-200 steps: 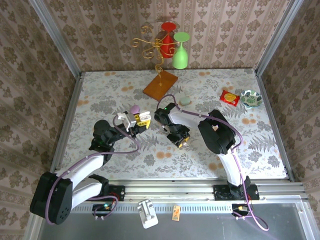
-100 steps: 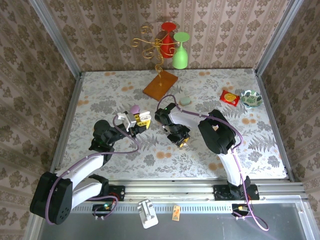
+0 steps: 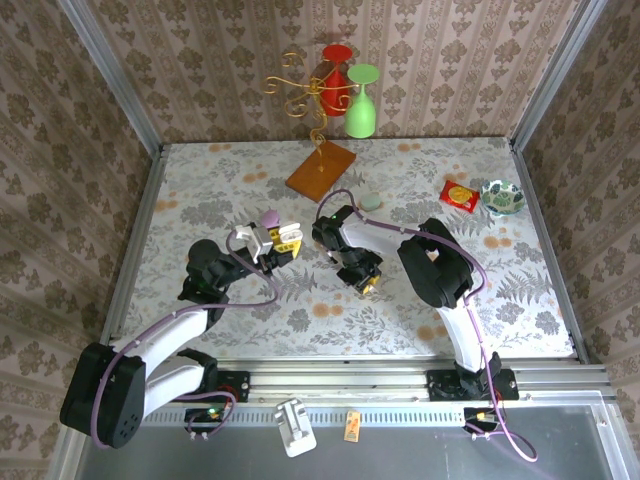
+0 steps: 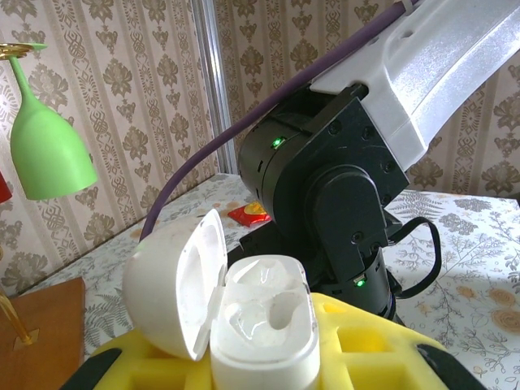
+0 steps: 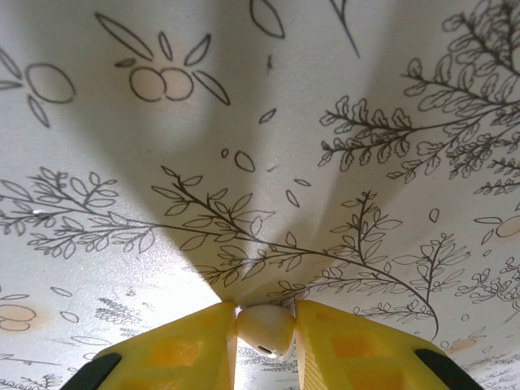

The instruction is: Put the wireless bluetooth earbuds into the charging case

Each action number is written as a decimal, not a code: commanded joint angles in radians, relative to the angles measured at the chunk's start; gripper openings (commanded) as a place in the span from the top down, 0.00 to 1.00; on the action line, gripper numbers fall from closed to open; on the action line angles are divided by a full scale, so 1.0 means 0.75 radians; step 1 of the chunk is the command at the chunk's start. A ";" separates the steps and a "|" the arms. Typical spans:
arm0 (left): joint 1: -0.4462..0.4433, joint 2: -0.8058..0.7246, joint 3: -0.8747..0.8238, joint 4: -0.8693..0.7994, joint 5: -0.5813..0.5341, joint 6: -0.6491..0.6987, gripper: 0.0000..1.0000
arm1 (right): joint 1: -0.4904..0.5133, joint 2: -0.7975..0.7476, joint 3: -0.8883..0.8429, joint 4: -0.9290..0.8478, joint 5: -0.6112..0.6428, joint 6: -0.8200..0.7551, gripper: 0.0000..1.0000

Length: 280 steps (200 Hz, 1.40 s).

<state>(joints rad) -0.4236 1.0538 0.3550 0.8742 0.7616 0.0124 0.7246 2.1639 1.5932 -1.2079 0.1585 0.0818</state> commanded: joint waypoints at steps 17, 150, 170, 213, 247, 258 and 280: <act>0.006 0.011 0.011 0.031 0.014 0.016 1.00 | -0.029 -0.128 -0.051 0.009 0.018 0.007 0.74; -0.034 0.224 0.040 0.159 0.018 0.008 1.00 | -0.038 -0.763 -0.392 0.638 0.006 0.110 0.73; -0.035 0.286 0.048 0.207 0.023 -0.008 1.00 | -0.038 -0.837 -0.438 0.738 -0.029 0.116 0.72; -0.080 0.361 0.096 0.236 0.065 -0.033 1.00 | -0.015 -0.987 -0.547 1.007 -0.133 0.118 0.71; -0.082 0.370 0.097 0.251 0.064 -0.042 1.00 | -0.016 -1.010 -0.535 1.010 -0.126 0.112 0.72; -0.079 0.360 0.093 0.246 0.061 -0.036 1.00 | -0.017 -0.985 -0.523 0.962 -0.094 0.106 0.70; -0.066 0.328 0.080 0.228 0.026 -0.030 1.00 | -0.037 -0.935 -0.500 0.874 -0.048 0.144 0.70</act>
<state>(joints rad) -0.4831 1.3304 0.4038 1.0157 0.7872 -0.0006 0.7074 1.4269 1.1835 -0.4858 0.0784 0.1612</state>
